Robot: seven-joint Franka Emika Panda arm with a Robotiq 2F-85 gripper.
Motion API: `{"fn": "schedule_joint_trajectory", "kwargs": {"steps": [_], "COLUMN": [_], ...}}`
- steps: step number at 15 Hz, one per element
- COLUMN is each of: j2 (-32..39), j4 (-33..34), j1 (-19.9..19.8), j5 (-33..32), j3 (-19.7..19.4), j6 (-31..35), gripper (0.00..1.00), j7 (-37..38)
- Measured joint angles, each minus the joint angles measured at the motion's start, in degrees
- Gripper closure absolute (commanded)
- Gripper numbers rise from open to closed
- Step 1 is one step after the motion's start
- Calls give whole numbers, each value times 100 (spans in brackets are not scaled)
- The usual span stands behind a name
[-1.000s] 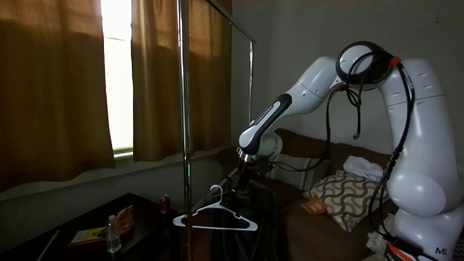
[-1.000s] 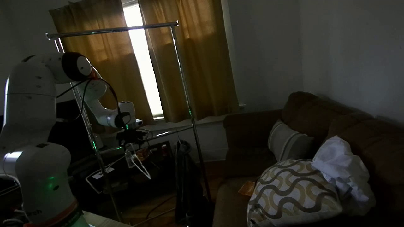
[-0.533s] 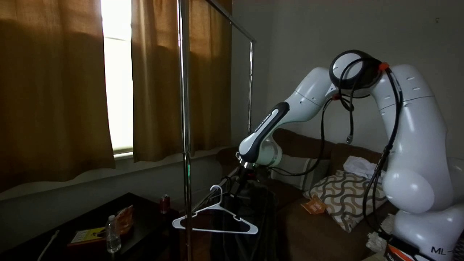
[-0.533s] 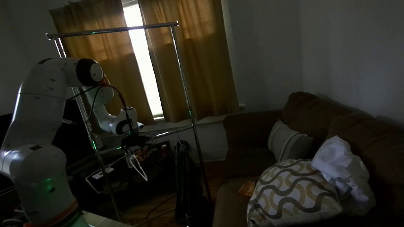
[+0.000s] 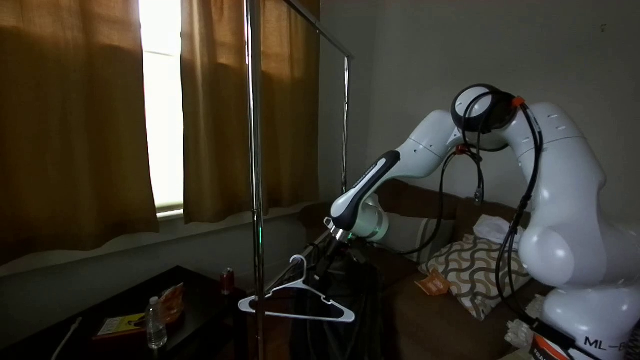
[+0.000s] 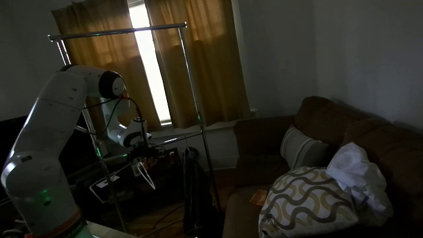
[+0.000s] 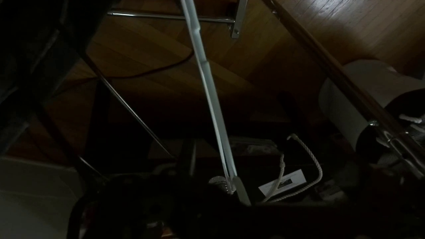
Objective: Place the white clothes hanger between the black ones
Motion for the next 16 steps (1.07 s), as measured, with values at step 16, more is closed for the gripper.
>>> {"fn": "schedule_joint_trajectory", "kwargs": {"steps": [16], "j2": [891], "j4": [319], "j1": [-665], "j5": [-782], "j3": [642], "j6": [277], "gripper": [10], "j7": [1]}}
